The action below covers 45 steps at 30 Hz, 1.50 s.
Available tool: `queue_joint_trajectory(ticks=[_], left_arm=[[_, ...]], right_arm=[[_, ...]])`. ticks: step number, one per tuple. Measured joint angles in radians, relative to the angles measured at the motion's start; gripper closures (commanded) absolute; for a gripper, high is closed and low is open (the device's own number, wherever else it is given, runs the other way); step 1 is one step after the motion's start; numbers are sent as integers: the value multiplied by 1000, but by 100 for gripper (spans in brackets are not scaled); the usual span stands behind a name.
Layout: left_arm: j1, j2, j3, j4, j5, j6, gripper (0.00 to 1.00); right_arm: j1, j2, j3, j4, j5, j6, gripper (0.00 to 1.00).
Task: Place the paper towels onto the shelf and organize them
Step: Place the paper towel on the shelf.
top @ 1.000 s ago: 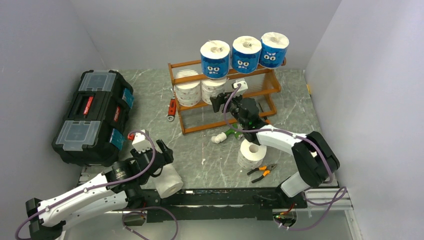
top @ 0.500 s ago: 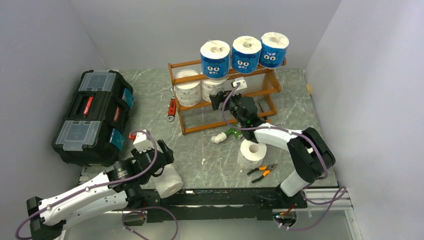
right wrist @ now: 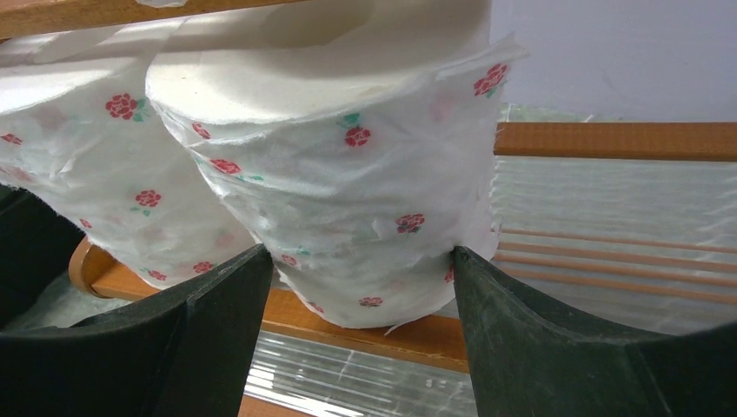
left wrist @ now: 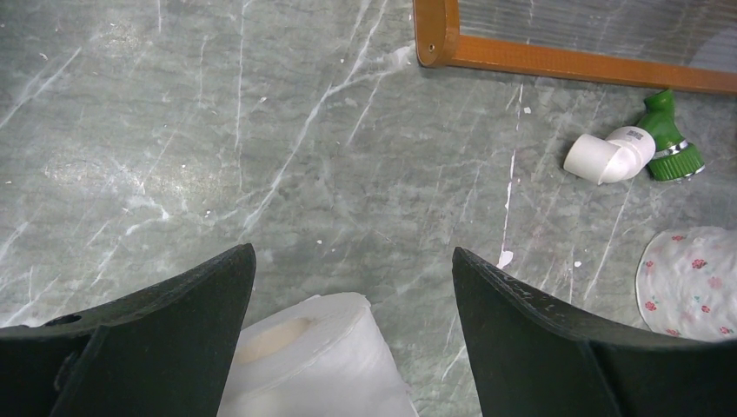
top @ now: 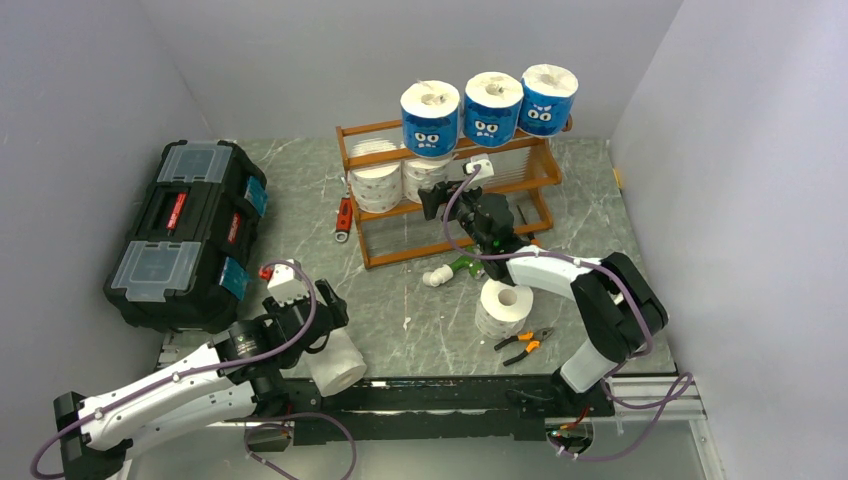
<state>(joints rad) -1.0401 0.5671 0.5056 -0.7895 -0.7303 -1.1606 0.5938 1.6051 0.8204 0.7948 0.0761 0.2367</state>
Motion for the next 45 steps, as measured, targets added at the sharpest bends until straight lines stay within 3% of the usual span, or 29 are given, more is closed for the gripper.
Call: queue_joint_trajectory(ticks=[23, 30, 38, 40, 41, 45], left_arm=[[0, 12, 0, 6, 2, 0, 10], [0, -6, 0, 7, 8, 1, 10], [0, -28, 0, 16, 8, 23, 9], [0, -28, 0, 24, 8, 27, 9], [0, -28, 0, 27, 8, 32, 9], [0, -23, 0, 51, 8, 50, 9]], right_arm=[[-2, -37, 12, -48, 2, 6, 17], [-2, -233, -31, -137, -2, 26, 16], [-2, -551, -36, -429, -16, 63, 17], [-2, -626, -47, -509, 6, 91, 13], [-2, -664, -54, -554, 27, 111, 2], [-2, -779, -76, -736, 118, 200, 0]])
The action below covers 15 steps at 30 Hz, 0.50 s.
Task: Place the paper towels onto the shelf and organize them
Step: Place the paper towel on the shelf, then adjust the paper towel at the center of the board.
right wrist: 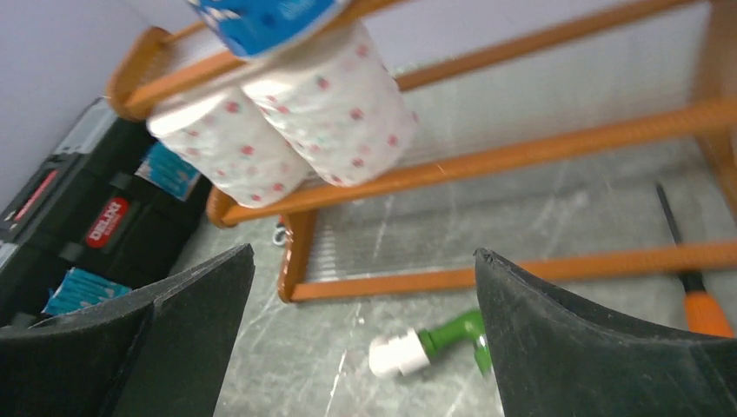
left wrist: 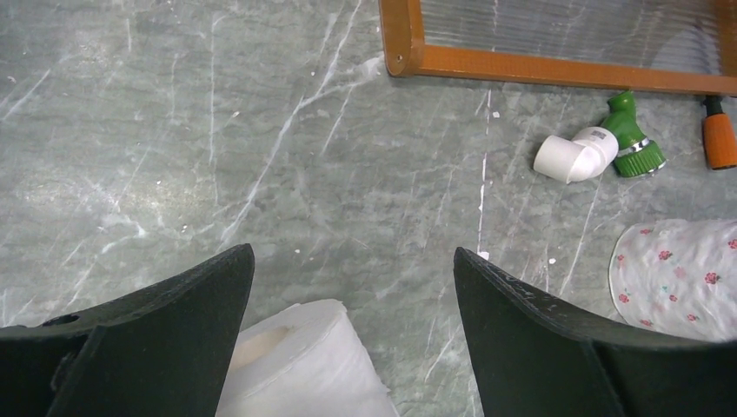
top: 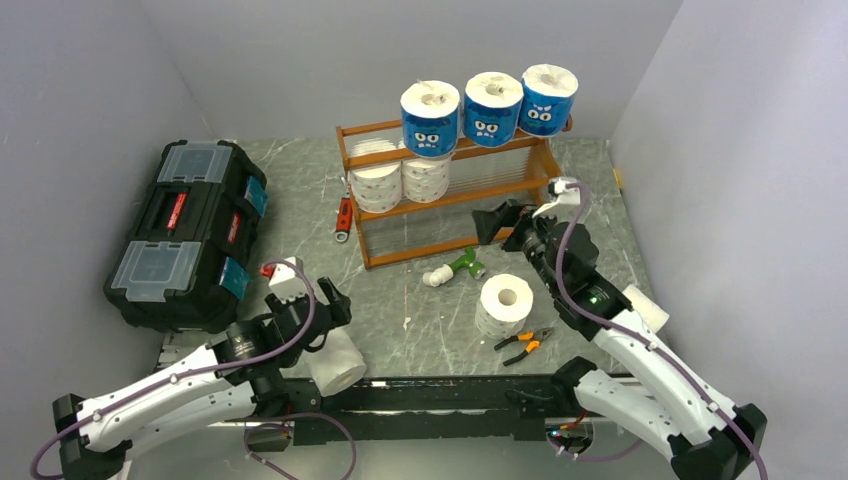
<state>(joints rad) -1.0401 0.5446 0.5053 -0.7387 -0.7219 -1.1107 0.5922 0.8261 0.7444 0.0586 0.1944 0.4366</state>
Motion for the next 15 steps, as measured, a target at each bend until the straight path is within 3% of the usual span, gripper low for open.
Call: queue_joint_trajectory(ticks=[7, 15], left_arm=[[0, 37, -34, 137, 52, 78, 8], [0, 78, -101, 328, 154, 148, 10]], right_arm=[[-4, -73, 0, -353, 108, 182, 0], [-7, -148, 2, -573, 220, 283, 0]])
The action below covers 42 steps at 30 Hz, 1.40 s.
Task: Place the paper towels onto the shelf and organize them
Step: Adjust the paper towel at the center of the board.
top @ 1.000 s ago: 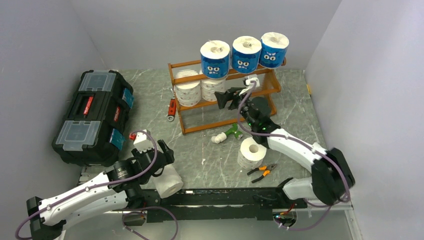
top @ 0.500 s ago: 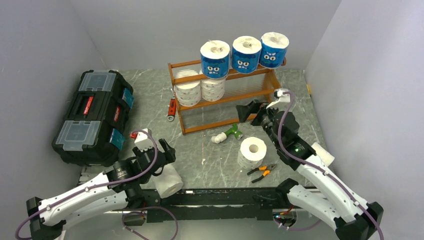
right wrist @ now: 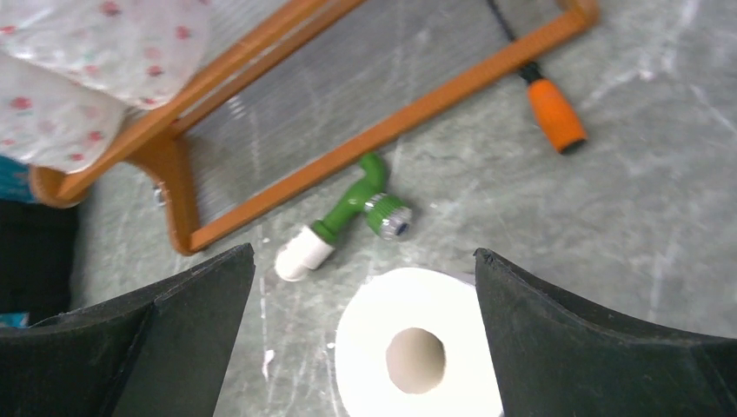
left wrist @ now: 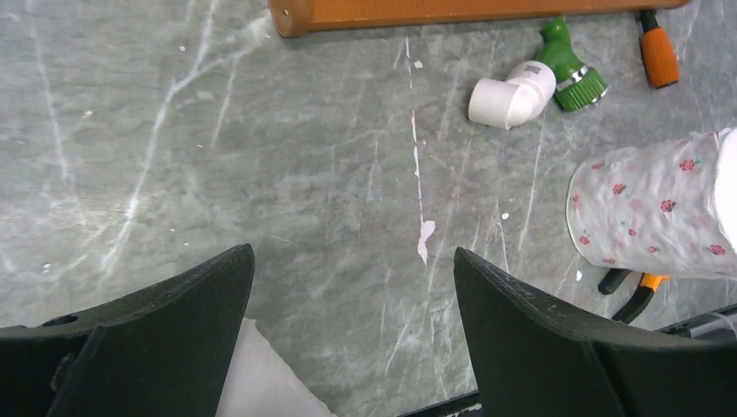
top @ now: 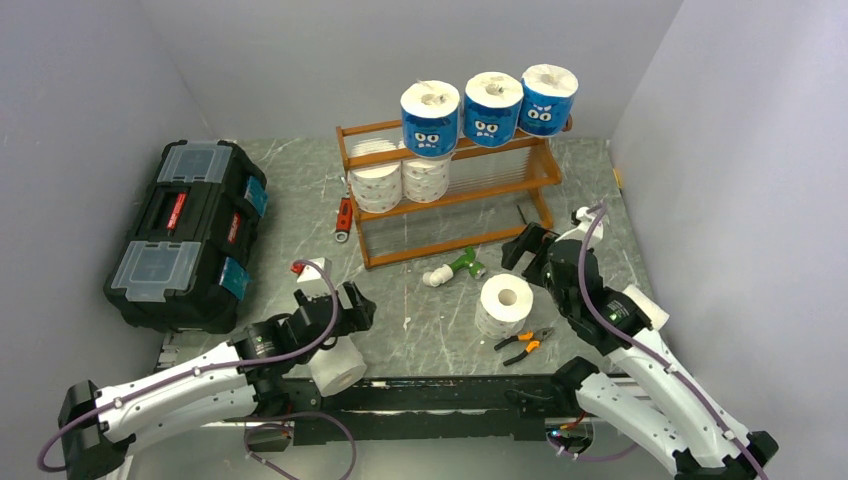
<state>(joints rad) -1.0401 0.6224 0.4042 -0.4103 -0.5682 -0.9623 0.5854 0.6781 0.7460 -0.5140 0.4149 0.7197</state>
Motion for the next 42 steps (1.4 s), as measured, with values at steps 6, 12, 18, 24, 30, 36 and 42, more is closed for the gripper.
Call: queue_joint_trajectory(ticks=[6, 12, 18, 24, 30, 36, 42], left_arm=[[0, 26, -22, 88, 41, 16, 10], [0, 31, -24, 118, 57, 23, 10], [0, 33, -24, 115, 56, 23, 10], [0, 26, -24, 113, 56, 22, 10], [0, 26, -24, 114, 56, 21, 10], [0, 43, -24, 118, 56, 22, 10], [0, 62, -24, 130, 56, 22, 10]], right_arm=[[-10, 39, 43, -174, 93, 61, 0], [-39, 160, 77, -217, 69, 67, 0], [-151, 148, 77, -219, -44, 50, 0], [-188, 124, 73, -220, -129, 32, 6], [-188, 89, 23, -227, -202, 24, 11], [-188, 27, -47, -266, -227, 37, 12], [-188, 32, -54, -270, -235, 69, 23]])
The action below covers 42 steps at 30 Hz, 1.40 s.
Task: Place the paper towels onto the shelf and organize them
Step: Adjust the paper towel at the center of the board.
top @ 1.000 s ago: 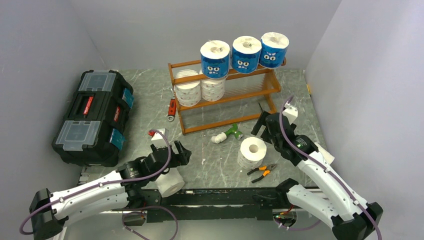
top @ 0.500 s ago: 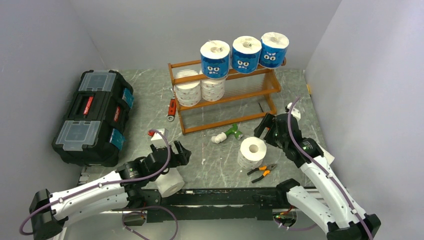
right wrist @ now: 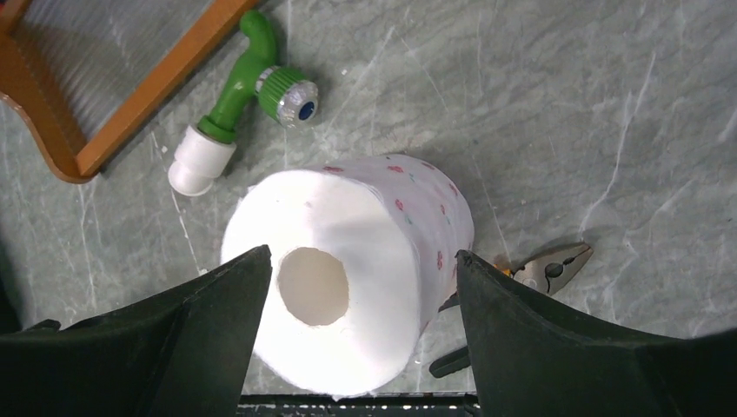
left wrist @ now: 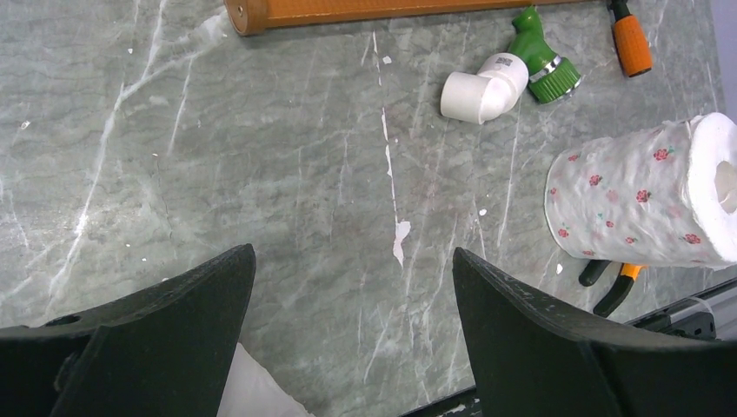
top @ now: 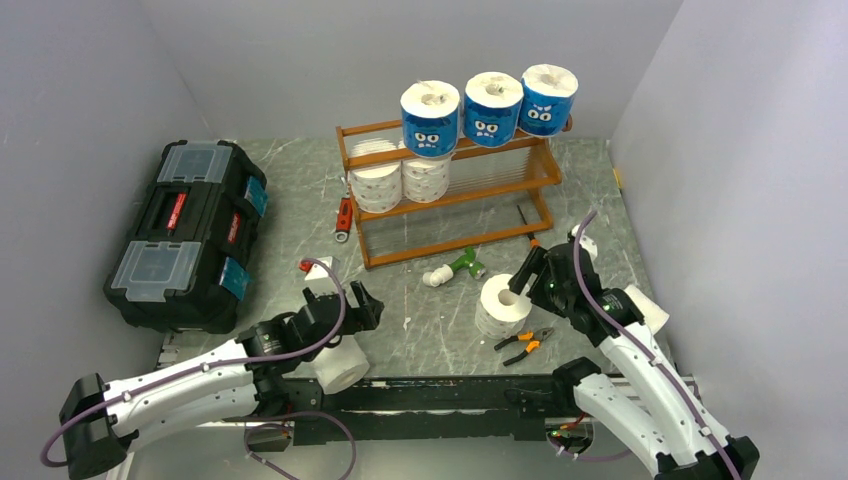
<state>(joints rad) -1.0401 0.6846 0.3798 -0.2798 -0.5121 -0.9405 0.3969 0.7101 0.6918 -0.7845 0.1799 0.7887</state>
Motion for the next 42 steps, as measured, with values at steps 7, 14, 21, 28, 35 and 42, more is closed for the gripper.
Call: queue_joint_trajectory(ticks=[7, 14, 21, 28, 35, 42], left_arm=[[0, 0, 0, 5, 0, -1, 11], [0, 20, 0, 17, 0, 1, 11], [0, 26, 0, 29, 0, 0, 11], [0, 27, 0, 30, 0, 0, 11], [0, 39, 2, 32, 0, 0, 11], [0, 30, 2, 28, -1, -5, 10]], right_arm=[[0, -8, -54, -1, -21, 22, 28], [0, -14, -55, -1, -34, 29, 34], [0, -11, -63, 0, -58, 30, 33], [0, 3, -63, 0, -79, 23, 40], [0, 41, -63, 0, -83, 12, 59], [19, 56, -59, 12, -85, 10, 66]])
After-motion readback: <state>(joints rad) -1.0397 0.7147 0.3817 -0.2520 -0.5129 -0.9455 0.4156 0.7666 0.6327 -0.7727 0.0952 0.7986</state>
